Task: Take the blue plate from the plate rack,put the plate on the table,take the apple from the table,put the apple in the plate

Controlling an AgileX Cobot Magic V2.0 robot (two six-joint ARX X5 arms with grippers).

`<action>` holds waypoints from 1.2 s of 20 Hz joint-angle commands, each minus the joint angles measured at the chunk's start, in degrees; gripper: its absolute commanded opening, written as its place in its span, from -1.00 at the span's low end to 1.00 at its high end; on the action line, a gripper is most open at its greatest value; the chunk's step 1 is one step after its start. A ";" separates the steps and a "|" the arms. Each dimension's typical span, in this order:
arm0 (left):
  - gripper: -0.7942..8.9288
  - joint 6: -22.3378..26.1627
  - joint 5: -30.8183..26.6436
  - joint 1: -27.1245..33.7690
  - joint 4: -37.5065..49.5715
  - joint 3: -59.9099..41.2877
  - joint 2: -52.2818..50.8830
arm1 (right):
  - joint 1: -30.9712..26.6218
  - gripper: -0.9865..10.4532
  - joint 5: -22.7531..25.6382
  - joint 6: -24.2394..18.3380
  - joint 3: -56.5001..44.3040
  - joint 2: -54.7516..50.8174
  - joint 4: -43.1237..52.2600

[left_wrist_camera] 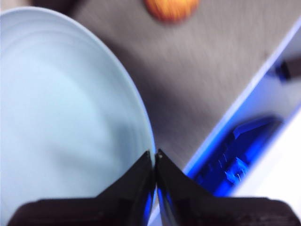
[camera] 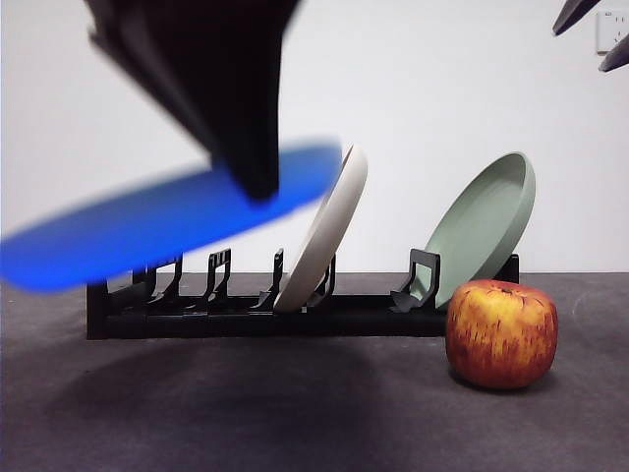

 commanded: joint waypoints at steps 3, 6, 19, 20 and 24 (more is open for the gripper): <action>-0.85 7.63 6.84 2.62 5.57 -0.44 8.15 | 0.07 -0.39 0.04 -0.50 0.26 0.02 0.13; -0.85 11.54 7.17 5.55 9.79 -0.44 13.64 | 0.07 -0.39 0.04 -0.50 0.26 0.02 0.11; 0.12 8.26 12.24 10.67 10.47 3.82 11.15 | 5.33 0.08 -0.17 -4.87 0.26 2.05 -5.01; 0.11 8.26 11.02 10.67 10.47 5.05 8.94 | 7.02 0.12 -0.04 -5.03 0.26 3.23 -5.20; 0.11 8.50 6.16 12.02 10.23 9.27 -2.14 | 14.32 0.12 9.33 -5.05 0.26 10.23 -5.49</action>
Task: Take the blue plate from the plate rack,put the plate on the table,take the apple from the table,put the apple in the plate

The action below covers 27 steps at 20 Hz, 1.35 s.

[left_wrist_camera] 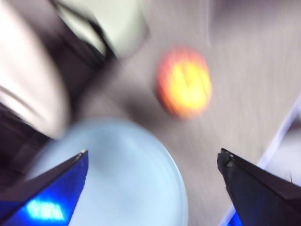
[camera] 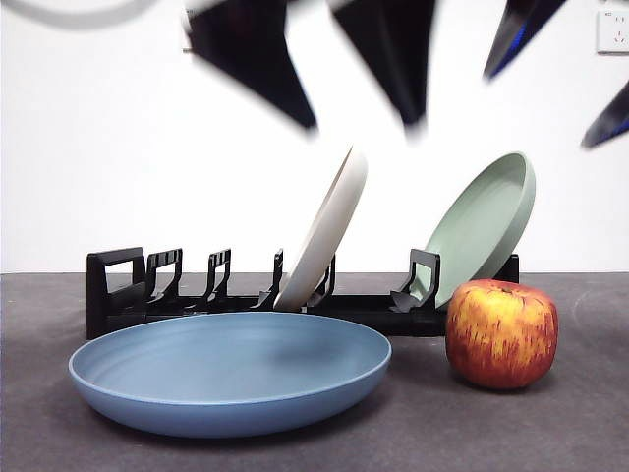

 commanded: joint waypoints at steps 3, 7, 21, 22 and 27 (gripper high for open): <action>0.11 -0.59 -0.83 5.20 -1.16 1.81 -11.17 | 5.20 0.12 6.56 -0.50 0.17 8.48 0.00; 0.11 -0.70 -0.90 14.34 -4.22 1.81 -21.88 | 7.52 0.11 11.45 -0.52 0.17 17.97 2.36; 0.11 0.50 -0.87 31.30 -15.72 1.81 -34.27 | 7.72 -0.84 11.56 0.55 0.17 33.20 9.86; 0.11 0.68 -0.87 31.30 -15.74 1.81 -34.27 | 7.72 -0.84 11.58 0.59 0.17 32.72 9.84; 0.11 0.83 -0.83 31.28 -17.03 1.81 -34.27 | 11.91 -0.85 7.15 3.23 7.23 27.80 7.67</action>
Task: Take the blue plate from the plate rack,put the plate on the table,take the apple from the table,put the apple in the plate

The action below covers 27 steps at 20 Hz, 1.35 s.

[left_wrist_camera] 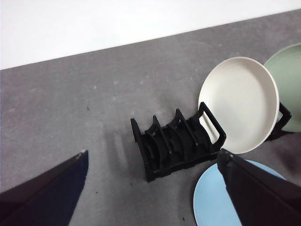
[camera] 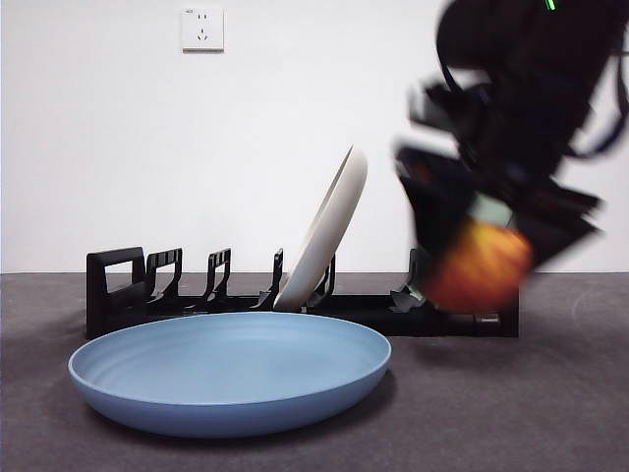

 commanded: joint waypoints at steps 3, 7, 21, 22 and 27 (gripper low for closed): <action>0.11 0.66 0.13 0.17 -0.31 -0.24 -0.15 | 8.79 -0.85 -2.23 0.90 9.16 1.77 1.38; 0.11 0.76 0.15 0.17 -0.33 -0.26 -0.13 | 14.78 -0.85 -1.88 0.83 15.91 9.57 1.60; 0.11 2.03 0.13 0.17 -1.70 -0.26 2.14 | 18.18 0.12 1.09 0.77 18.16 23.93 -0.22; 0.11 2.03 0.13 0.17 -1.70 -0.26 2.67 | 18.16 0.12 1.05 0.79 18.21 23.89 -0.07; 0.11 2.03 0.59 0.15 -0.98 -0.26 5.18 | 17.66 0.11 1.07 0.04 18.64 18.36 -0.33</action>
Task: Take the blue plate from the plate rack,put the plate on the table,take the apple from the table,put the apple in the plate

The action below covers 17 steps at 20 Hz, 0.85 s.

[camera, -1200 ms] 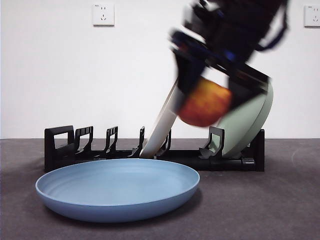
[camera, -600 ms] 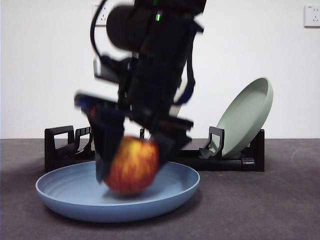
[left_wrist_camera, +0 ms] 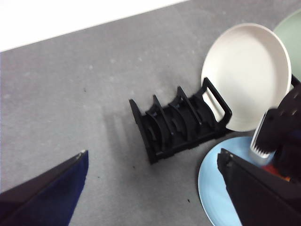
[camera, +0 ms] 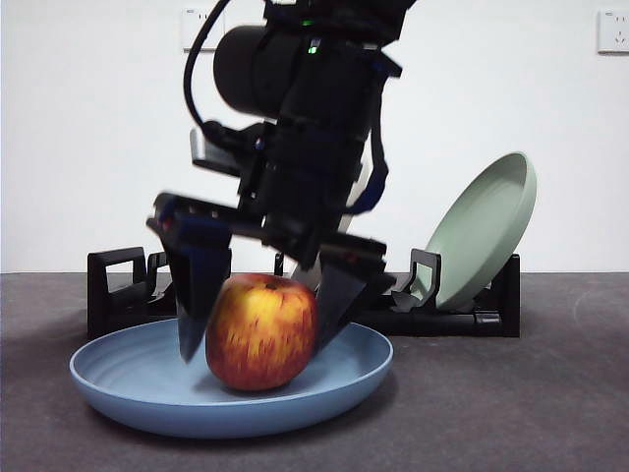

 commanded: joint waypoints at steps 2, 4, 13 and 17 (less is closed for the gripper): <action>0.11 0.13 0.11 0.15 2.10 -0.26 1.40 | -0.63 0.10 0.92 -1.38 0.35 -8.26 -0.92; 0.09 0.24 0.50 0.11 3.45 -0.26 2.29 | -1.20 0.10 4.85 -1.60 0.35 -13.51 -2.99; -0.86 0.68 12.81 -0.07 10.99 -0.31 4.48 | -7.32 -0.84 7.67 -7.89 0.35 -33.53 -8.98; -0.86 0.79 13.66 -1.01 15.43 -1.07 4.46 | -7.63 -0.84 7.63 -9.05 -0.46 -38.88 -7.45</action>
